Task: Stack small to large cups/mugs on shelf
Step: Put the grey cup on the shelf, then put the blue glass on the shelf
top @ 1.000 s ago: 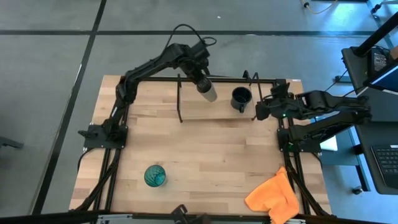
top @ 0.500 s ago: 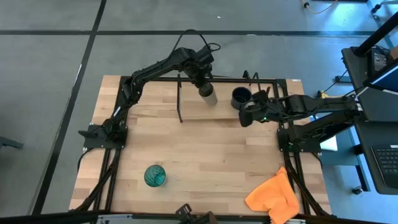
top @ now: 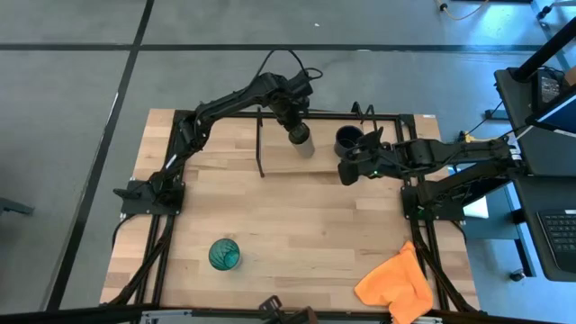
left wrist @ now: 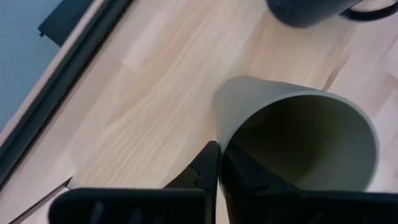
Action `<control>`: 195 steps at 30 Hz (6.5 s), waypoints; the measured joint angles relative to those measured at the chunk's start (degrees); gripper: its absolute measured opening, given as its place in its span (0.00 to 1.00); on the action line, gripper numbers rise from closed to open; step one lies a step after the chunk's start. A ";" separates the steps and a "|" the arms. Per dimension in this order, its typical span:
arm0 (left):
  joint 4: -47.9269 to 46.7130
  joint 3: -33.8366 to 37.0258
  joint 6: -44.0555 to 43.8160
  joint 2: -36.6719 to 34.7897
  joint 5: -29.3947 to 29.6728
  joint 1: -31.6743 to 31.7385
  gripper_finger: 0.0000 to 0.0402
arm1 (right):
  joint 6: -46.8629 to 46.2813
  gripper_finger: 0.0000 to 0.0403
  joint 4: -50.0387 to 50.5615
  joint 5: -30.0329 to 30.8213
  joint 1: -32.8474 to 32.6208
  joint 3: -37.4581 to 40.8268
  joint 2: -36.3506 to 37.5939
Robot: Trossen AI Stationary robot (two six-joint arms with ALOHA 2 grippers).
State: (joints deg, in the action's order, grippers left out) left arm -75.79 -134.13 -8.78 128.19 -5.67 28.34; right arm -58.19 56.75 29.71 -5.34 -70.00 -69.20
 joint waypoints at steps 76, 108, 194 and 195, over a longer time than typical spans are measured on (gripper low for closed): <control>-2.57 -0.87 -3.44 -18.94 9.35 -20.23 0.14 | 4.78 0.49 0.89 -3.43 -0.02 0.04 0.08; 9.46 61.27 -48.28 -58.62 17.04 -60.25 0.14 | 6.06 0.49 -1.27 -5.95 -0.24 0.04 0.06; 17.73 61.07 -44.43 -49.84 10.52 -53.44 0.01 | 4.72 0.49 -1.53 -7.30 -0.24 0.04 0.03; 16.13 59.25 -43.01 -49.81 10.58 -51.82 0.00 | 4.72 0.49 -1.32 -7.30 -0.24 0.04 0.03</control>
State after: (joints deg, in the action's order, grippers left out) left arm -59.67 -74.88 -51.79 78.38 4.90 -23.48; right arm -53.47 55.43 22.41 -5.58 -69.95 -69.17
